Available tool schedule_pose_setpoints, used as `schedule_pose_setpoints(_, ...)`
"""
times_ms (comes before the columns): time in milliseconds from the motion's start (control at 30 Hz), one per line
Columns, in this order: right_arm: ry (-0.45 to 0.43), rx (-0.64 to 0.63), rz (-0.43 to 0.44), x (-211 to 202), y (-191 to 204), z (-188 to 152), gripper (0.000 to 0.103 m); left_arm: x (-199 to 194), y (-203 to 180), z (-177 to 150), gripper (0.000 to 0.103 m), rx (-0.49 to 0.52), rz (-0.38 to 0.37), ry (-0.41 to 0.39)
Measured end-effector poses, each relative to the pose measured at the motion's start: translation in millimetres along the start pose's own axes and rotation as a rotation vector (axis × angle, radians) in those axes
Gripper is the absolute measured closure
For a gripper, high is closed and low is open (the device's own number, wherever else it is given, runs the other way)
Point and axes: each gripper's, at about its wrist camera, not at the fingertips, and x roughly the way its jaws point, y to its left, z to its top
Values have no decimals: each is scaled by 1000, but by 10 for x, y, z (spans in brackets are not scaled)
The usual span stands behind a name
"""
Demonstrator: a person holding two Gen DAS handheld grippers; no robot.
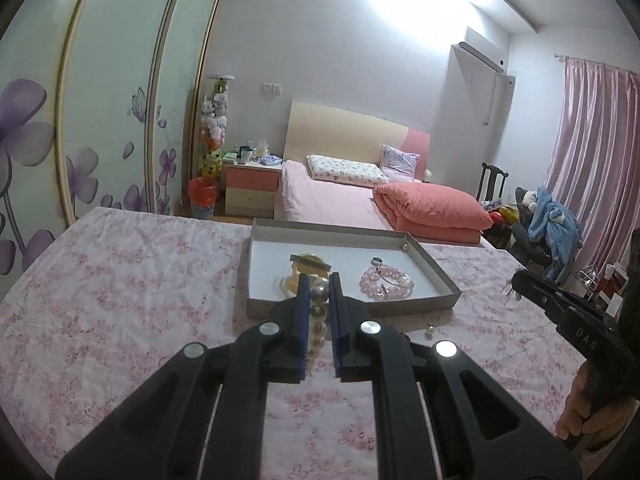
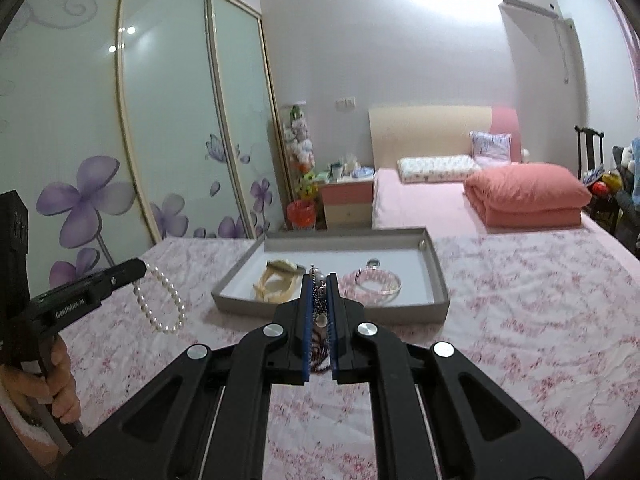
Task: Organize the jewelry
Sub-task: 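Carry the pearl necklace with left and the drop earring with right over the tray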
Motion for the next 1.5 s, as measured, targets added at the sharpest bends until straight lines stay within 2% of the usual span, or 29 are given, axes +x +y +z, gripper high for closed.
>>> schedule_pose_setpoints(267, -125, -35, -74, -56, 25, 48, 96, -44, -180, -4, 93, 40, 47, -77)
schedule_pose_setpoints(533, -188, -31, -109, -55, -12, 62, 96, -50, -330, -57, 93, 75, 69, -123)
schedule_pose_setpoints(1133, -208, -27, -118, -13, -30, 46, 96, -10, -457, -143, 93, 116, 85, -143)
schedule_pose_setpoints(1500, -215, -31, -123, 9, -2, 63, 96, 92, -459, -133, 93, 129, 84, -125)
